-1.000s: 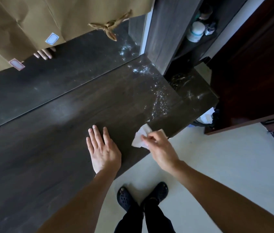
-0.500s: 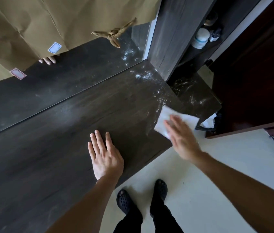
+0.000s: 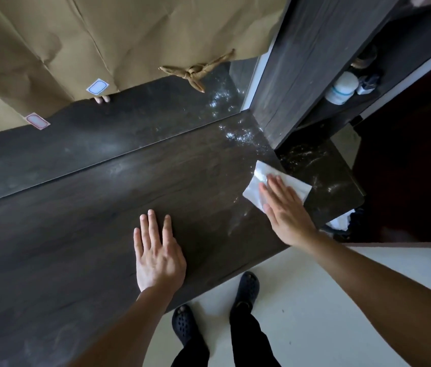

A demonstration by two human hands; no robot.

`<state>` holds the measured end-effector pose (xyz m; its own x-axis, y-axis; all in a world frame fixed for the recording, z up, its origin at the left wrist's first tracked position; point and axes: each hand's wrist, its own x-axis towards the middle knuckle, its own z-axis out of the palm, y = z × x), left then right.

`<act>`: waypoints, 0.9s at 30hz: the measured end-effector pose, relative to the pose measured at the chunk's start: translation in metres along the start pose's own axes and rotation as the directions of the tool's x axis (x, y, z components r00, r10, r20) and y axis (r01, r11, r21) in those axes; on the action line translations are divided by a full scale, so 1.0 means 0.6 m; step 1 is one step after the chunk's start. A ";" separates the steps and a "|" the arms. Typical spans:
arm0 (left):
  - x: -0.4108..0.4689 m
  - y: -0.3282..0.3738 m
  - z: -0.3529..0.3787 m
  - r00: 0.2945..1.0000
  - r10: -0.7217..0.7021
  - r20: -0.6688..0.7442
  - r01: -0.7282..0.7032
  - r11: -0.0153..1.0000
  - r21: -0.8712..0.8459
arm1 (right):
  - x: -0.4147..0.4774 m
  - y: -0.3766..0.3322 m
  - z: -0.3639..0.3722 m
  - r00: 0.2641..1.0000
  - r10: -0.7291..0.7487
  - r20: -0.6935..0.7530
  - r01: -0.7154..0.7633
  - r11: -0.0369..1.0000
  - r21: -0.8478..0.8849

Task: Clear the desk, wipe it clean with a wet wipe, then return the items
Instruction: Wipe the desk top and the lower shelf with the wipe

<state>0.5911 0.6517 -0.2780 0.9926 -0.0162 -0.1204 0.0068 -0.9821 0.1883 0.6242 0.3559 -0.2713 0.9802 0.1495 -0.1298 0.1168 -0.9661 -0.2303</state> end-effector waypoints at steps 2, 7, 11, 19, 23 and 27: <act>0.001 0.003 -0.001 1.000 -0.007 -0.011 0.006 1.000 -0.006 | 0.077 0.010 -0.010 0.996 0.093 -0.014 -0.093 0.996 -0.001; 0.000 0.006 -0.006 1.000 -0.026 -0.017 0.025 1.000 -0.014 | 0.051 0.016 -0.001 0.987 -0.153 0.050 0.156 0.987 -0.047; 0.003 0.013 -0.008 0.999 -0.045 -0.030 0.044 0.999 -0.013 | -0.007 0.044 -0.008 0.992 -0.124 0.029 0.124 0.992 -0.026; 0.001 0.016 -0.005 0.993 -0.108 -0.045 0.105 0.993 -0.051 | -0.043 -0.069 0.043 0.847 -0.513 0.138 0.514 0.857 0.029; -0.001 0.017 -0.002 0.987 -0.146 -0.075 0.141 0.988 -0.069 | 0.121 -0.014 -0.008 0.969 -0.230 0.084 0.233 0.972 -0.026; -0.001 0.017 0.001 0.974 -0.204 -0.099 0.195 0.976 -0.096 | 0.092 -0.064 0.011 0.966 -0.246 0.077 0.244 0.969 0.034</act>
<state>0.5904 0.6418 -0.2767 0.9773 0.2035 -0.0594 0.2120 -0.9438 0.2534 0.6724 0.4025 -0.2761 0.9061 0.3980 -0.1431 0.3468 -0.8928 -0.2875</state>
